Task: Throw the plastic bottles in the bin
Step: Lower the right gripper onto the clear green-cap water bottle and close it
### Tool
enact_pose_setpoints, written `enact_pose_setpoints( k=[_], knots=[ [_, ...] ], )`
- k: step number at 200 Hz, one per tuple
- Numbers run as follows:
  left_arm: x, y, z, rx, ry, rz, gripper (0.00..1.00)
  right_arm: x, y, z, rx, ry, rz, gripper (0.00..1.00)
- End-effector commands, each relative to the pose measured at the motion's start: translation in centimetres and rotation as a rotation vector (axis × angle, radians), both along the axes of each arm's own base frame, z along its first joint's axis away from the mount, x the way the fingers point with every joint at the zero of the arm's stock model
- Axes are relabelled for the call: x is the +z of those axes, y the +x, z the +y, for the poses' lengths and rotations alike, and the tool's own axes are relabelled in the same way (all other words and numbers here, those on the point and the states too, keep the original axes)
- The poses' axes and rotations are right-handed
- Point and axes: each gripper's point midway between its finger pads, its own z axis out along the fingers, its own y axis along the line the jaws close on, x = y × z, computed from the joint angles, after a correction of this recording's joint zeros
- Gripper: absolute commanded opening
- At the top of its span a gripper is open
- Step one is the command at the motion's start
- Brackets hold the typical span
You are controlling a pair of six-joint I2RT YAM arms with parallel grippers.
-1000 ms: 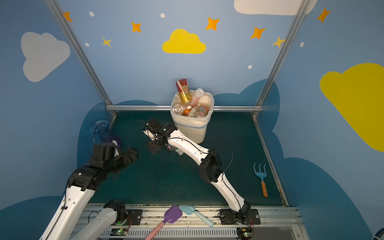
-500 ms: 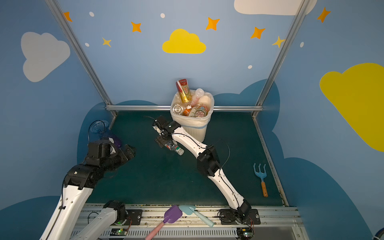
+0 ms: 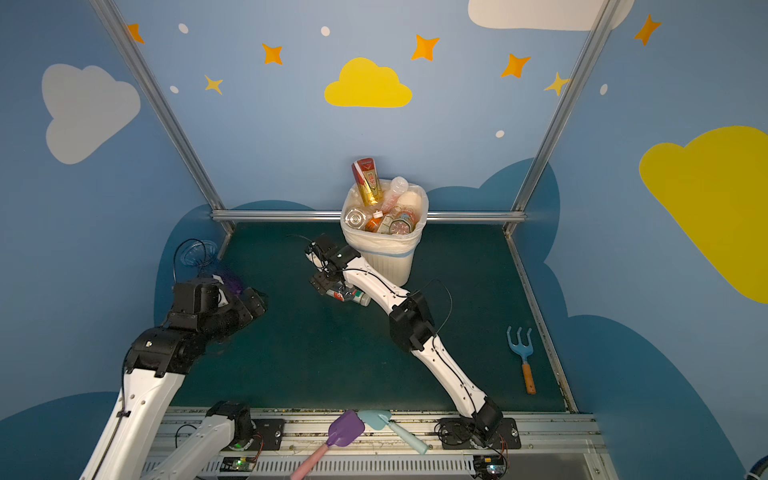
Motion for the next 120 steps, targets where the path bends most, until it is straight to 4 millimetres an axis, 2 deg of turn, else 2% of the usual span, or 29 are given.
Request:
enact_pose_setpoints(
  k=[1, 44, 87, 120],
  knots=[
    [0.5, -0.5, 0.7, 0.022, 0.024, -0.006, 1.0, -0.9, 0.3, 0.3, 0.011, 0.006, 0.008, 0.9],
    [0.7, -0.4, 1.2, 0.036, 0.039, -0.011, 1.0, -2.1, -1.1, -0.3, 0.06, -0.043, 0.049, 0.9],
    [0.6, -0.2, 1.1, 0.025, 0.032, -0.001, 1.0, -0.8, -1.4, 0.0, 0.075, -0.039, 0.03, 0.89],
    [0.4, -0.5, 1.2, 0.019, 0.038, 0.001, 1.0, -0.9, -2.0, 0.6, 0.092, -0.044, 0.021, 0.87]
  ],
)
